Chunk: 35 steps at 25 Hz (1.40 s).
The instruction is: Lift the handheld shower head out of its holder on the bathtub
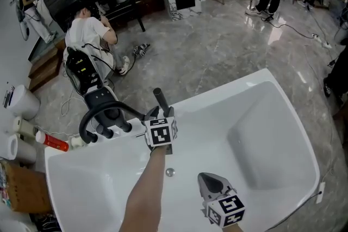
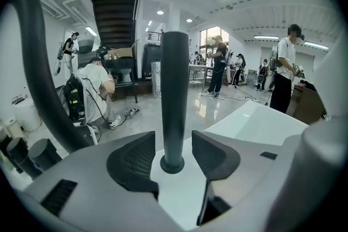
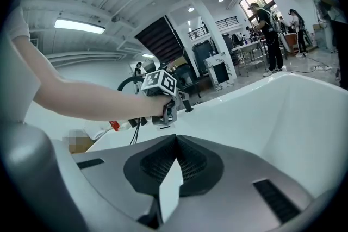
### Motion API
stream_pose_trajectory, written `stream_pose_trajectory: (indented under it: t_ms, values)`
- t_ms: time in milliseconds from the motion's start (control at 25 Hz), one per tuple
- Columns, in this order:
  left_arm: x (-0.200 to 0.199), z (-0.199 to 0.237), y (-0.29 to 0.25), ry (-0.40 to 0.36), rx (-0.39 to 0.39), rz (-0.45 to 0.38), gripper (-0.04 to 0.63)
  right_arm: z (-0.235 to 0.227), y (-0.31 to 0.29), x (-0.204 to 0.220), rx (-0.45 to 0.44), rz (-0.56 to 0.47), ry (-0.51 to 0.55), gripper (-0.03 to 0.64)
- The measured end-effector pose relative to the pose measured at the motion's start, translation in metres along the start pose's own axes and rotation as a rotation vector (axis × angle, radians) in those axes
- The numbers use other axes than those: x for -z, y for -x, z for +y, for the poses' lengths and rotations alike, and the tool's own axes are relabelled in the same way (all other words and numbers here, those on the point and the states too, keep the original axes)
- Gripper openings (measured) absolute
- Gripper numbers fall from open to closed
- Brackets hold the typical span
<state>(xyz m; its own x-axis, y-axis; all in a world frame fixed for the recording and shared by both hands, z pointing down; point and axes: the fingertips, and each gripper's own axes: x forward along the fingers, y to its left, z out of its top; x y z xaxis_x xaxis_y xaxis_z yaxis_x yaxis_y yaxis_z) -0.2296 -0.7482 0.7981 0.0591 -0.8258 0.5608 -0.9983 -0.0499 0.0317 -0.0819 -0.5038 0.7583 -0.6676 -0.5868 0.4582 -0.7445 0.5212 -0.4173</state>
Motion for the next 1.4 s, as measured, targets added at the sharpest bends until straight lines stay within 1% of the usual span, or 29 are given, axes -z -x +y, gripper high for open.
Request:
stream_pose_trajectory:
  t_ms: [120,160,200,400,520,800,920,1040,1240,1400]
  values:
    - [-0.006,0.007,-0.01,-0.018,-0.019,0.001,0.207,0.003,-0.006,0.004,-0.007,0.004,-0.002,0.008]
    - [-0.008,0.007,-0.011,-0.025,-0.027,0.0,0.171,0.003,-0.005,0.006,-0.009,0.006,-0.002,0.008]
    - [-0.009,0.007,-0.01,-0.03,-0.031,-0.001,0.15,0.004,-0.004,0.007,-0.01,0.007,-0.003,0.008]
    - [-0.006,-0.001,-0.004,-0.043,-0.026,0.017,0.147,0.005,0.003,0.008,-0.016,0.002,-0.007,0.008]
    - [-0.003,-0.005,0.002,-0.055,-0.027,0.014,0.147,0.005,0.006,0.008,-0.019,-0.008,-0.002,0.008]
    - [-0.043,-0.025,0.055,-0.149,-0.003,-0.039,0.147,0.017,0.04,-0.029,-0.007,-0.043,0.012,0.008]
    - [-0.06,-0.033,0.079,-0.156,-0.001,-0.06,0.147,0.021,0.053,-0.046,-0.006,-0.068,0.021,0.008]
    - [-0.08,-0.037,0.105,-0.166,0.003,-0.098,0.147,0.031,0.066,-0.061,-0.01,-0.089,0.035,0.008]
    - [-0.116,-0.049,0.153,-0.197,0.011,-0.143,0.147,0.049,0.098,-0.091,-0.009,-0.127,0.06,0.008]
    - [-0.137,-0.056,0.186,-0.225,0.018,-0.18,0.147,0.063,0.116,-0.108,-0.007,-0.163,0.075,0.008]
